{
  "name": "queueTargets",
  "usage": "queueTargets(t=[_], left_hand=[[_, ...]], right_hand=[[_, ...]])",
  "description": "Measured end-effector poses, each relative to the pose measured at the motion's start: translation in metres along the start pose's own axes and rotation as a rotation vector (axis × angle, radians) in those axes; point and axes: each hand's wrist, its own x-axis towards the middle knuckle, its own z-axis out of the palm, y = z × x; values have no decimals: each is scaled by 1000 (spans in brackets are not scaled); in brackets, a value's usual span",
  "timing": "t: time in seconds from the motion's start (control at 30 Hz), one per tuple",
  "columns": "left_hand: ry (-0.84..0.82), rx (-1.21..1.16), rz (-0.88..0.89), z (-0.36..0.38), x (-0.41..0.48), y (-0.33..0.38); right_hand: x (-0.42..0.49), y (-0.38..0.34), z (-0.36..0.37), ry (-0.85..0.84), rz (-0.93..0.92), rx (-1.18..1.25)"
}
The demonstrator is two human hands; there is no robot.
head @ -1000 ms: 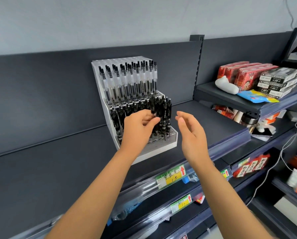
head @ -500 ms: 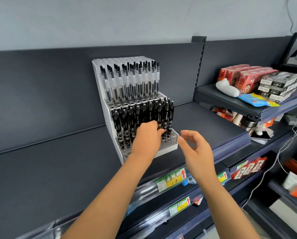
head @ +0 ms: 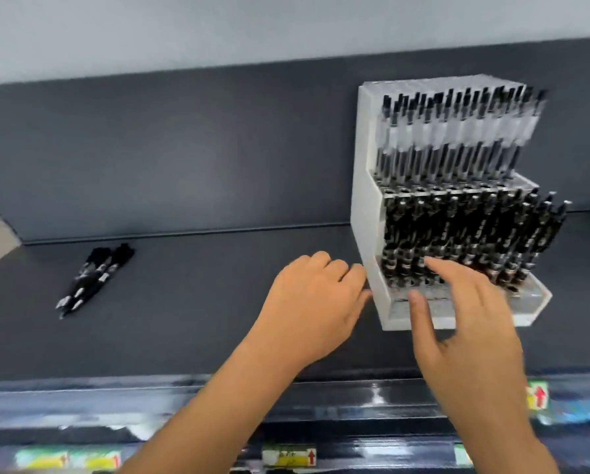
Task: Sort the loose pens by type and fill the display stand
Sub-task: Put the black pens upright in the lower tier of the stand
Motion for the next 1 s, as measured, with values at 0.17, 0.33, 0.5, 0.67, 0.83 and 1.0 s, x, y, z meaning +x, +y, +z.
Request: queueTargets(t=[0.17,0.33,0.5,0.67,0.83,1.0], left_hand=[[-38,255,-278,-33,-74,-126],[-70,268,-534,-52,-149,-233],[-70,169,-577,-47,-202,-326],[-3,12,-564,-29,-210,-385],[53,-150,-533,-9,-188,-416],[65,-241,-551,7,-190,-429]], right_hand=[[-1,-96,61,-60,-190,124],[-10,-193,129,-255,-239,73],[-12,-283,215,-619,54,68],[8,-334,309,-674,324,29],[26,-339,351,-659,442,-34],[29,-328,364,-634,482,-67]])
